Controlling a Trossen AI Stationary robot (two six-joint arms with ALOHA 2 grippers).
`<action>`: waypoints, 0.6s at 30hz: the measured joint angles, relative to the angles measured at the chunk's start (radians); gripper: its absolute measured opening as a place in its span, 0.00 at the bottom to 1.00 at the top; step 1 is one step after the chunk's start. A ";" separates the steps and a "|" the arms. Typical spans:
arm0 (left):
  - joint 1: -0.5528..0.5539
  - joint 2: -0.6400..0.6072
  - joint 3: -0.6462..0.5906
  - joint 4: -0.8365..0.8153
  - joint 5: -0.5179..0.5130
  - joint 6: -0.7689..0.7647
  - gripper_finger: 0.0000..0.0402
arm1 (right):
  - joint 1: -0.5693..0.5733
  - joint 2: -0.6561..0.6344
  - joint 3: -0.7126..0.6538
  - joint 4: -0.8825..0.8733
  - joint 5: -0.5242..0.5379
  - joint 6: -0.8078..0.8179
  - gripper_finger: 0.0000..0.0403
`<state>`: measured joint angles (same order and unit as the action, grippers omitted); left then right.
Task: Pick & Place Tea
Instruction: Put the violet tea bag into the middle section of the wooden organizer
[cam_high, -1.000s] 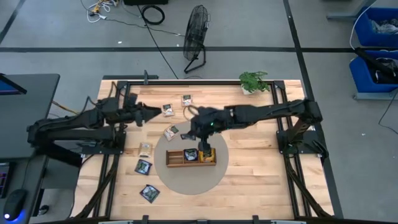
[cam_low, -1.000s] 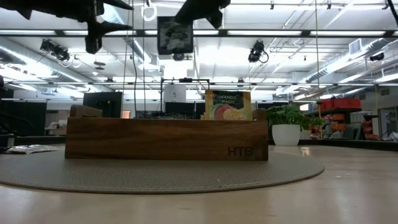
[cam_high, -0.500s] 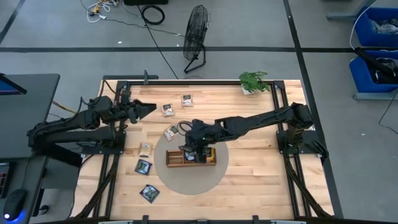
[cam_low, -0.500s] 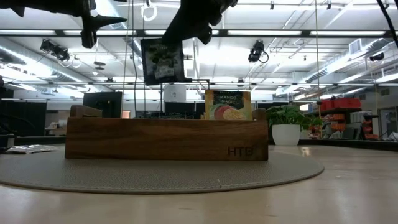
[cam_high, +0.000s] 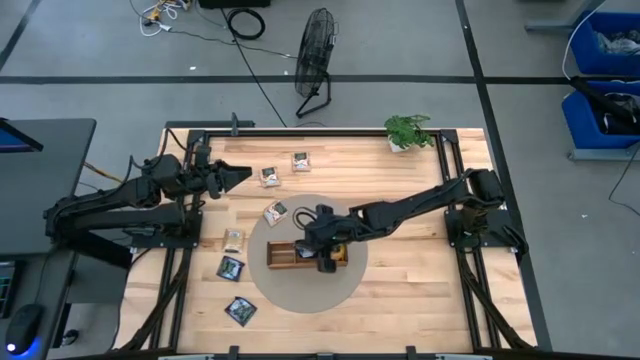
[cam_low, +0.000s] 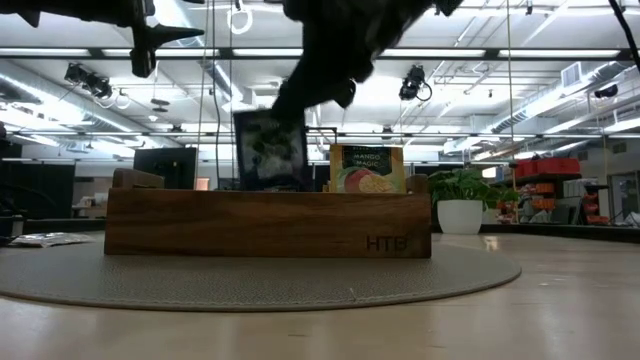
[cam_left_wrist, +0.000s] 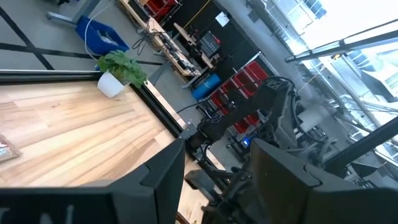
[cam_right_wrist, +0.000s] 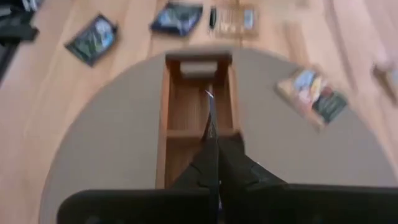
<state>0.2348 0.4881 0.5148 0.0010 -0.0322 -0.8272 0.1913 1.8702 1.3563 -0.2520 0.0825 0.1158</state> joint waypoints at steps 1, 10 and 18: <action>0.000 0.000 0.000 0.000 0.000 -0.003 0.47 | 0.000 0.000 -0.012 0.002 -0.001 0.005 0.00; 0.000 0.000 0.000 0.000 0.000 -0.007 0.47 | 0.003 -0.002 -0.099 0.123 -0.009 0.024 0.00; 0.000 0.000 0.000 0.001 0.001 -0.026 0.47 | -0.013 -0.002 -0.153 0.119 -0.008 0.027 0.00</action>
<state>0.2348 0.4885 0.5148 0.0017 -0.0313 -0.8534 0.1787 1.8683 1.2030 -0.1331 0.0742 0.1429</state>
